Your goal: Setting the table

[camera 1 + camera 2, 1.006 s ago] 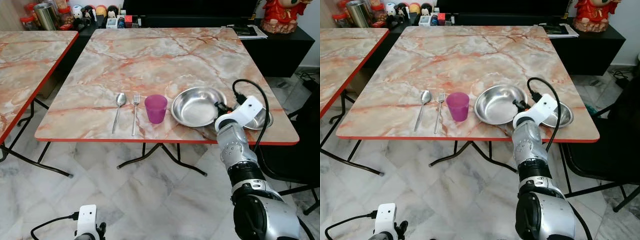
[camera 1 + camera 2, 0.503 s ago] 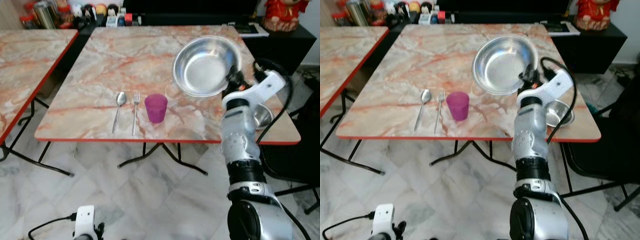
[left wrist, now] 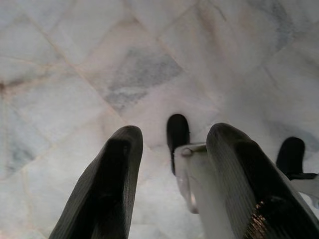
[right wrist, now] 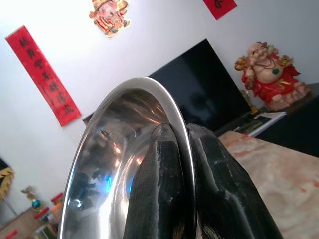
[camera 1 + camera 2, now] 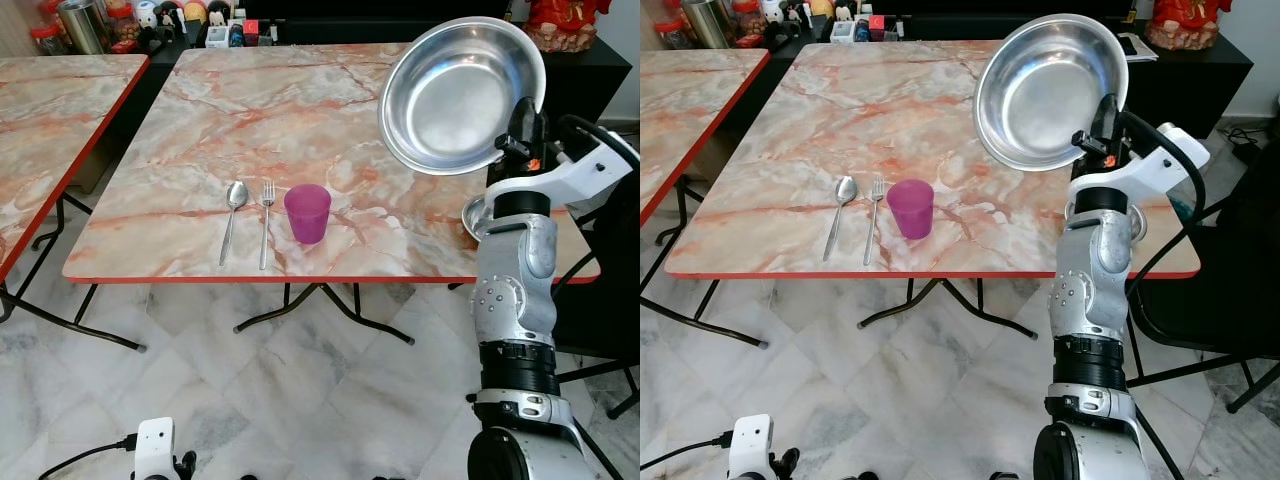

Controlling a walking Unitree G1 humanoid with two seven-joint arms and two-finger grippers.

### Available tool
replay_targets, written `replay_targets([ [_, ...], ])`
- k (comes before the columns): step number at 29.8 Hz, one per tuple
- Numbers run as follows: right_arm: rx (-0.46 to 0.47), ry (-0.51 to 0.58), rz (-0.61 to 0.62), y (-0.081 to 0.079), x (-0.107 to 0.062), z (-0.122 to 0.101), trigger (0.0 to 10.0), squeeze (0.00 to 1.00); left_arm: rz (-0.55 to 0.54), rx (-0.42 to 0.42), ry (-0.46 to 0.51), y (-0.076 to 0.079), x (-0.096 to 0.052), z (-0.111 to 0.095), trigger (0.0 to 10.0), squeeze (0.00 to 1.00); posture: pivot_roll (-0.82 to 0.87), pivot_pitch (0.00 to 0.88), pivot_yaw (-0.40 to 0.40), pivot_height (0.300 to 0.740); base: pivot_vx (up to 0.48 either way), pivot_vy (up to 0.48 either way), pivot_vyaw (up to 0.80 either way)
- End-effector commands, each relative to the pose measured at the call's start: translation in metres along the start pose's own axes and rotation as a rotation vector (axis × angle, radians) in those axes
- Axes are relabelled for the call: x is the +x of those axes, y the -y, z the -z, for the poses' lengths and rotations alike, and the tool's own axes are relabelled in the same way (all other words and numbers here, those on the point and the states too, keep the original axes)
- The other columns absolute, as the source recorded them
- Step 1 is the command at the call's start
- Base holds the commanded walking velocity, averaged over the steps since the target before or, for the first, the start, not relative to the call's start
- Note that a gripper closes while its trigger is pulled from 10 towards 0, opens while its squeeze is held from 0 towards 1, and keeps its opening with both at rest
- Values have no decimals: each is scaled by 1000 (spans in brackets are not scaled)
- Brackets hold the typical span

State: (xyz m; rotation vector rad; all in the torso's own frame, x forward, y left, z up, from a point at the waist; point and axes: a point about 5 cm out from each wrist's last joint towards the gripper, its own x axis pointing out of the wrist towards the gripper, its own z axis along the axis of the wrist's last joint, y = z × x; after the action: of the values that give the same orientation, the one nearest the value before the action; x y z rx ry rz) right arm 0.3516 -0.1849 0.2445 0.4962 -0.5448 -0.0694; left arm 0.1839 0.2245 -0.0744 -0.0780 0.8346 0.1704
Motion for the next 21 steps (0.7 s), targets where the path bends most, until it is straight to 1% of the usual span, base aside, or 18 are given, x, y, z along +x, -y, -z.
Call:
replay_targets([
  [1, -20, 13, -23, -6, -1, -3, 10000, 0, -11, -4, -37, 1, -2, 10, 10000, 0, -61, 150, 30, 740, 0, 480, 0],
  [2, -34, 6, -34, -8, -2, -2, 10000, 0, -8, -5, -42, 7, -1, 11, 10000, 0, -60, 144, 30, 740, 0, 480, 0],
  [5, -49, -2, -43, -10, -2, -1, 10000, 0, -6, -5, -45, 10, -2, 12, 10000, 0, -60, 140, 31, 740, 0, 480, 0],
  [8, -64, -6, -50, -12, -4, 0, 10000, 0, -8, -4, -46, 7, -1, 10, 10000, 0, -61, 125, 35, 740, 0, 480, 0],
  [13, -75, 13, -59, -14, -3, -5, 10000, 0, -8, -6, -35, 3, 1, 3, 10000, 0, -71, 108, 35, 740, 0, 480, 0],
  [21, -80, 19, -76, -19, -2, -7, 10000, 0, -8, -7, -27, 0, 1, 1, 10000, 0, -78, 96, 33, 740, 0, 480, 0],
])
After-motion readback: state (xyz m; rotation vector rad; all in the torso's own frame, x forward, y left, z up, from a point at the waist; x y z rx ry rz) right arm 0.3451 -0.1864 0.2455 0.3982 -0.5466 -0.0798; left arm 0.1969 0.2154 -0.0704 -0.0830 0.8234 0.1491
